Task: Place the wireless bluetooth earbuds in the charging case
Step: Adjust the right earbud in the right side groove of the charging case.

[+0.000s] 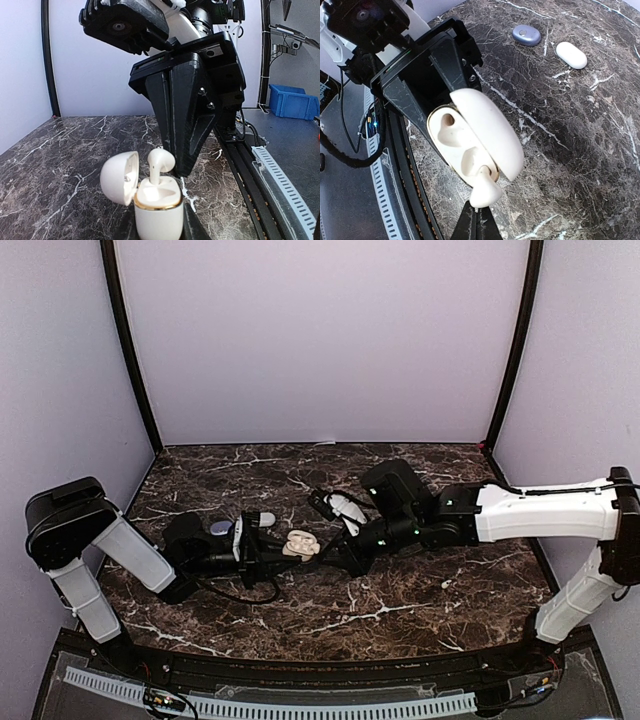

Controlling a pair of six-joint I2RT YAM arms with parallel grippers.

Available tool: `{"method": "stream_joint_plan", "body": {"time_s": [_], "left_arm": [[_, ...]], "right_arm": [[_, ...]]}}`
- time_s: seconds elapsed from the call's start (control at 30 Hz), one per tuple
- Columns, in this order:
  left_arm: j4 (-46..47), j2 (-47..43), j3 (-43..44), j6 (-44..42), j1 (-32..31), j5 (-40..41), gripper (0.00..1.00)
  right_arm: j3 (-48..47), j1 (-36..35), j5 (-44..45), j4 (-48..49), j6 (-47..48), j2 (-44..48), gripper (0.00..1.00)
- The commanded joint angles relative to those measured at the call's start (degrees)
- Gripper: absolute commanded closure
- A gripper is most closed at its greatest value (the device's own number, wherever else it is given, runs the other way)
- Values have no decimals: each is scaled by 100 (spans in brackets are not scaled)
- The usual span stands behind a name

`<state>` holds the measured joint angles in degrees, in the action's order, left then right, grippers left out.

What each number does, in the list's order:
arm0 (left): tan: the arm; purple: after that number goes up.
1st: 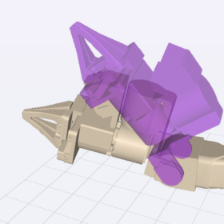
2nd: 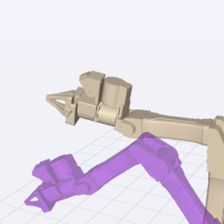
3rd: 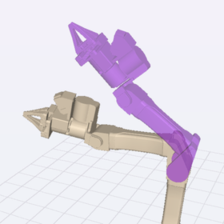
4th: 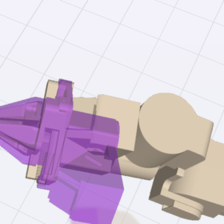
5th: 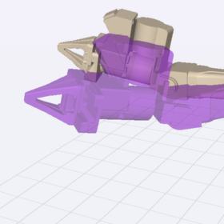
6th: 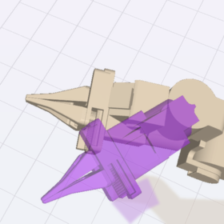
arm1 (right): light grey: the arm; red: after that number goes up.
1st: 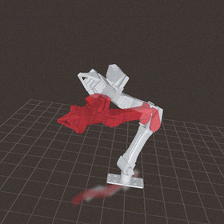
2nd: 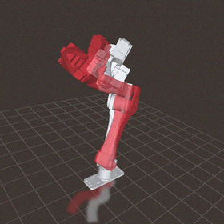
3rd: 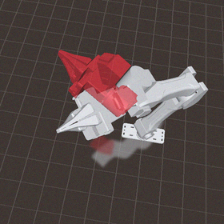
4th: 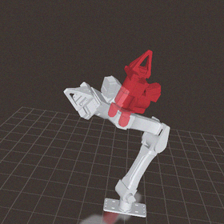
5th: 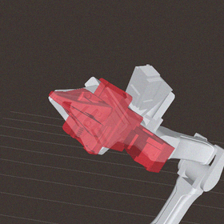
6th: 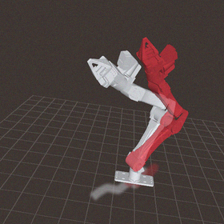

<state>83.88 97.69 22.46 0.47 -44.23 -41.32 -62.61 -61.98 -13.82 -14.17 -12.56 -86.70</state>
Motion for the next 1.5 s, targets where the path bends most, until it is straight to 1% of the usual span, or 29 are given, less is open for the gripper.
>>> {"method": "stream_joint_plan", "body": {"time_s": [0.0,0.03,0.13,0.27,0.33,0.43,0.47,0.5,0.57,0.6,0.67,0.7,0.77,0.83,0.9,1.0,1.07,1.2,1.3,1.47], "left_arm": [[13,-107,135,17,19,-63,99],[19,-109,136,23,19,-70,99],[17,-132,114,39,19,-56,99],[110,-195,88,284,102,-133,99],[181,-216,104,626,202,-263,99],[101,-286,165,1015,335,-427,99],[32,-325,178,1080,351,-617,99],[-92,-394,206,1115,360,-683,99],[-448,-533,278,1154,367,-808,98],[-686,-620,313,1160,369,-870,99],[-1174,-789,389,1176,370,-953,98],[-1380,-875,417,1196,371,-975,98],[-1844,-1054,487,1176,371,-1061,97],[-2367,-1225,588,1147,371,-1144,95],[-2961,-1359,764,1087,370,-1219,95],[-3984,-1459,1098,893,366,-1375,95],[-4442,-1473,1266,826,361,-1443,95],[-4686,-1450,1384,872,358,-1607,95],[-4759,-1437,1422,859,362,-1684,95],[-4877,-1354,1524,841,341,-1883,96]], "right_arm": [[-67,-102,-186,301,-23,-55,100],[-56,-111,-207,332,-13,-31,100],[48,-113,-353,482,18,123,94],[293,-113,-678,501,414,470,80],[494,-111,-817,539,731,744,78],[903,-100,-445,874,1083,1305,78],[1003,-96,-272,990,1231,1499,78],[1125,-76,-262,1099,1471,1663,77],[1359,-65,-735,1312,2451,1963,72],[1494,-63,-821,1413,2884,2084,72],[1829,-69,-846,1616,3781,2365,71],[1974,-68,-880,1662,4375,2473,72],[2236,-69,-679,1911,5182,2638,75],[2293,-69,-446,2010,5807,2647,78],[2124,-69,-476,1691,6502,2500,79],[1731,-69,-355,1413,7002,2135,79],[1579,-69,-418,1285,7402,1931,78],[1500,-78,-408,1487,7771,1686,74],[1509,-78,-303,1704,7908,1611,73],[1262,-45,-200,1486,8086,1293,72]]}}
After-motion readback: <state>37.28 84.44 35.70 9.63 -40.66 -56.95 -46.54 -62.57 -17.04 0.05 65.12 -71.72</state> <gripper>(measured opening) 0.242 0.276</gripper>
